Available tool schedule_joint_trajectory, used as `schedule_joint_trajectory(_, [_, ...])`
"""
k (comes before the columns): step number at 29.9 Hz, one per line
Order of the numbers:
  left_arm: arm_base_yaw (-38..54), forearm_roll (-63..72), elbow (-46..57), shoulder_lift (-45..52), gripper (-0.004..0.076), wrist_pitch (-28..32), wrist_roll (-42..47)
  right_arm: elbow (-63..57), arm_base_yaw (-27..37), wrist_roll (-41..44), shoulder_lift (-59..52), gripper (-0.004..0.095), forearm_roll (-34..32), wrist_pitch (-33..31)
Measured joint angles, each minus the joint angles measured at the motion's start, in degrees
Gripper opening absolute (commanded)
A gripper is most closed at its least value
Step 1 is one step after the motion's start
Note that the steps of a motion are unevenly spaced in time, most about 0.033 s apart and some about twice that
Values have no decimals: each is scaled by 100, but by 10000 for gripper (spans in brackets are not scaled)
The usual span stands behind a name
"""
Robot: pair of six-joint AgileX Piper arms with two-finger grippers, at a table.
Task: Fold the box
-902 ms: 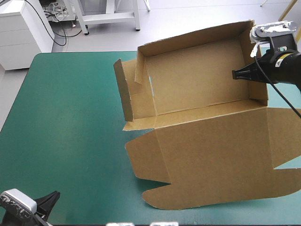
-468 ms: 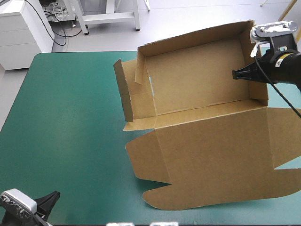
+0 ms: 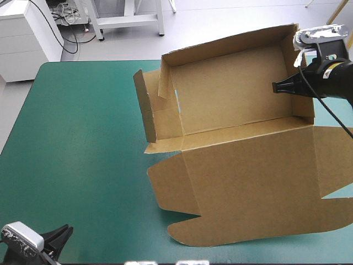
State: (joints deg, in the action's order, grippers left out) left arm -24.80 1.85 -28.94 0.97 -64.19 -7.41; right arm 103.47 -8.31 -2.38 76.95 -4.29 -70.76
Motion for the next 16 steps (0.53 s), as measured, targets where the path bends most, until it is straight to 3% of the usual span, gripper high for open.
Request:
schedule_joint_trajectory(3, [0, 0, 0, 0, 372, 0, -29, 0, 0, -11, 0, -21, 0, 0])
schedule_joint_trajectory(5, [0, 0, 0, 0, 432, 5, -34, 0, 0, -22, 0, -21, 0, 0])
schedule_joint_trajectory(16, [0, 252, 0, 0, 417, 313, 94, 0, 0, -43, 0, -22, 0, 0])
